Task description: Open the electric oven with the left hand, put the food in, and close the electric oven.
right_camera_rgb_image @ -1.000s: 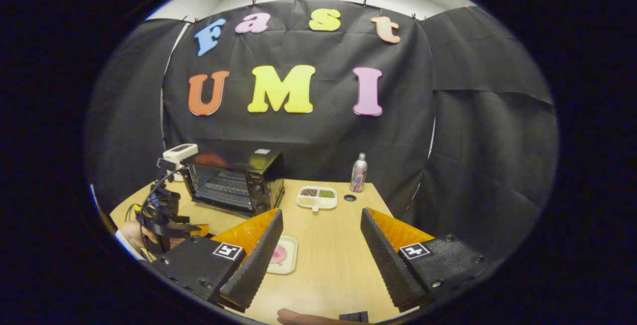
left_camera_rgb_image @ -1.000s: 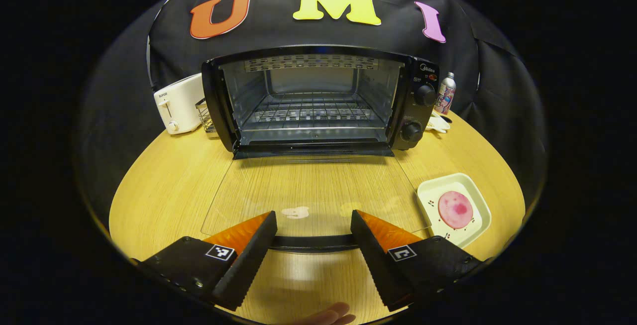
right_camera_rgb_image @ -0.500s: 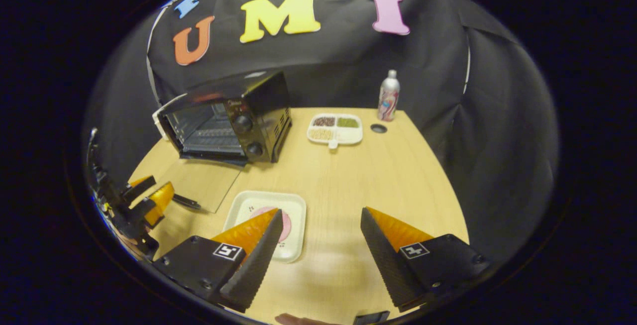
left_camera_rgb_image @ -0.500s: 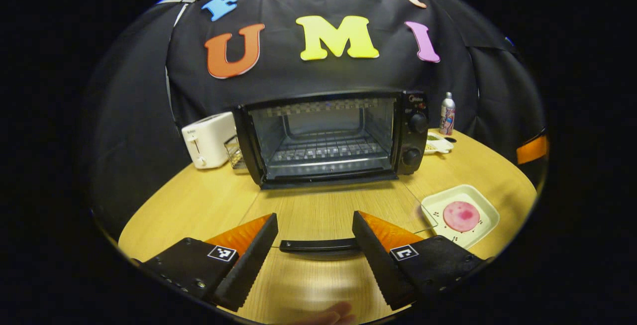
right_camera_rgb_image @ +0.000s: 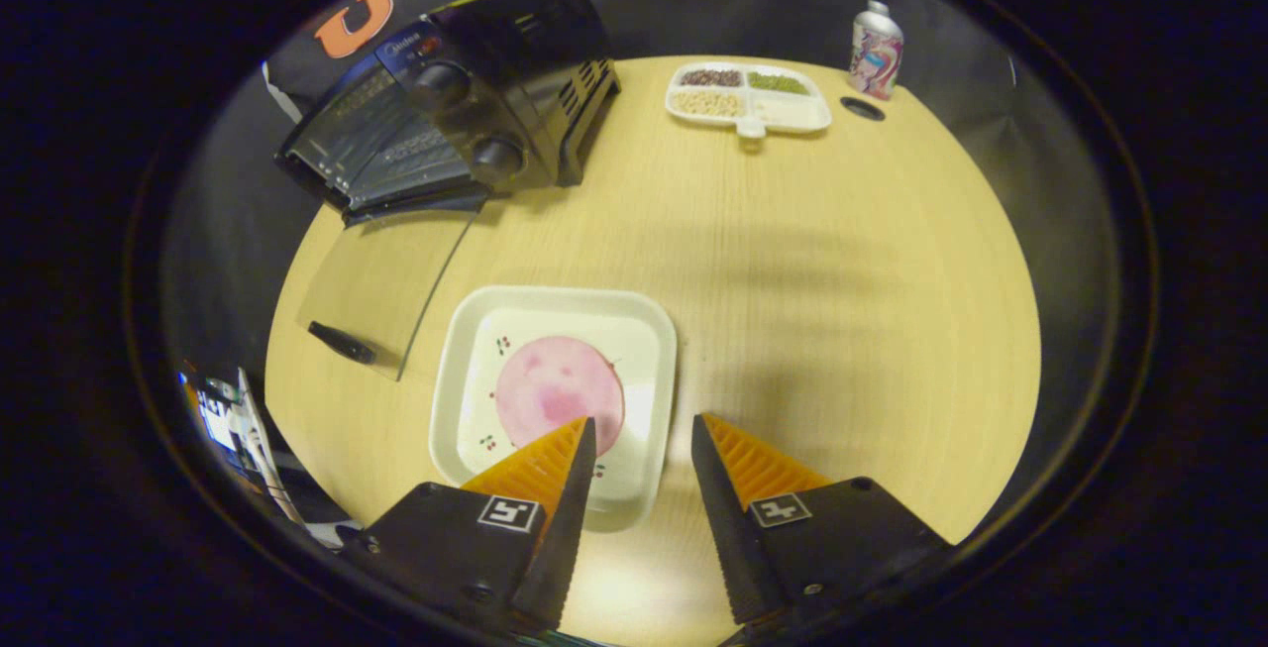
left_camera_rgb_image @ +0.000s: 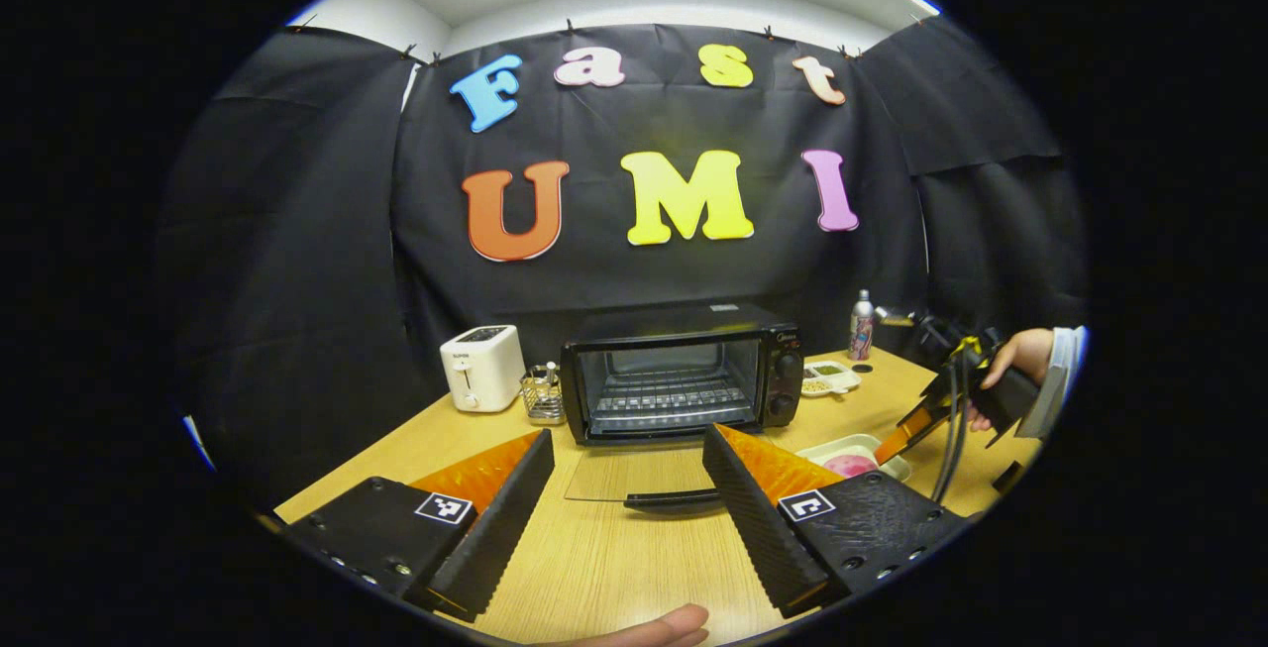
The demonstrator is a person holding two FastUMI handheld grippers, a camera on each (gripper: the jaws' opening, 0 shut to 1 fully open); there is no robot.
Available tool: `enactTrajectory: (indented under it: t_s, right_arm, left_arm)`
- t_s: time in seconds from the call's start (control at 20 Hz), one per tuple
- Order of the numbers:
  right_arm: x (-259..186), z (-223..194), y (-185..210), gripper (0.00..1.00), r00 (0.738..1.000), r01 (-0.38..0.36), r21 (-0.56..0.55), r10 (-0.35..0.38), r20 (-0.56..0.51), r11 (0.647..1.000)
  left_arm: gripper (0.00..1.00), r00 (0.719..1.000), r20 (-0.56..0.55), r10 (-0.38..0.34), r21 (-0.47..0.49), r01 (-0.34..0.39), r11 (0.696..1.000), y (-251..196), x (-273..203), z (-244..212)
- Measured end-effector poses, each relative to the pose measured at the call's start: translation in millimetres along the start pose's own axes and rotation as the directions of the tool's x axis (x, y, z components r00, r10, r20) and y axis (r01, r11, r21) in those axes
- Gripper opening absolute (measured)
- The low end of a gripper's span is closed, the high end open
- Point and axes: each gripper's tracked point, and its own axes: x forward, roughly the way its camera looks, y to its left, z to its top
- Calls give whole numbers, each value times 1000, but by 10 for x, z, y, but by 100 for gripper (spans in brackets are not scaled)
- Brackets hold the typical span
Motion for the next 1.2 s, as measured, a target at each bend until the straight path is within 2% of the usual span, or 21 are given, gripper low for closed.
enactTrajectory:
  t_s: [0.05,0.15,0.2,0.3,0.4,0.5,0.6,0.65,0.7,0.85,1.05,1.2]
  right_arm:
    - [25,52,-6,54,999,-19,11,18,40,1000]
    - [45,36,-7,37,998,-60,74,61,-23,996]
    - [95,56,-47,5,997,-74,101,77,-29,992]
    - [48,46,-46,1,990,-130,121,135,-38,984]
    - [45,53,-44,4,980,-191,157,198,-32,969]
    - [36,62,-45,2,962,-266,225,272,6,937]
    - [4,16,-78,4,949,-312,267,315,32,912]
    - [-4,-3,-106,4,947,-317,279,318,43,907]
    - [-27,-45,-130,1,948,-316,289,317,45,904]
    - [-149,-172,-193,1,946,-321,309,319,60,895]
    - [-377,-248,-294,1,944,-329,353,307,119,876]
    - [-564,-296,-317,4,938,-345,365,308,156,865]
  left_arm:
    - [96,1000,2,-1,-9,1,1000,34,-168,14]
    - [96,999,39,-11,-25,12,1000,82,-396,154]
    - [96,998,55,-16,-31,18,999,89,-485,205]
    - [96,996,92,0,-34,3,999,184,-615,337]
    - [96,992,128,6,-40,0,999,224,-698,467]
    - [96,993,114,10,-52,-4,999,247,-733,460]
    - [96,992,117,37,-53,-31,998,349,-770,495]
    - [96,990,128,58,-62,-51,997,411,-769,536]
    - [95,990,130,58,-75,-49,996,420,-780,553]
    - [95,988,147,44,-100,-29,995,359,-865,653]
    - [95,985,152,81,-70,-71,995,376,-945,691]
    - [94,982,172,72,-53,-64,997,302,-979,770]
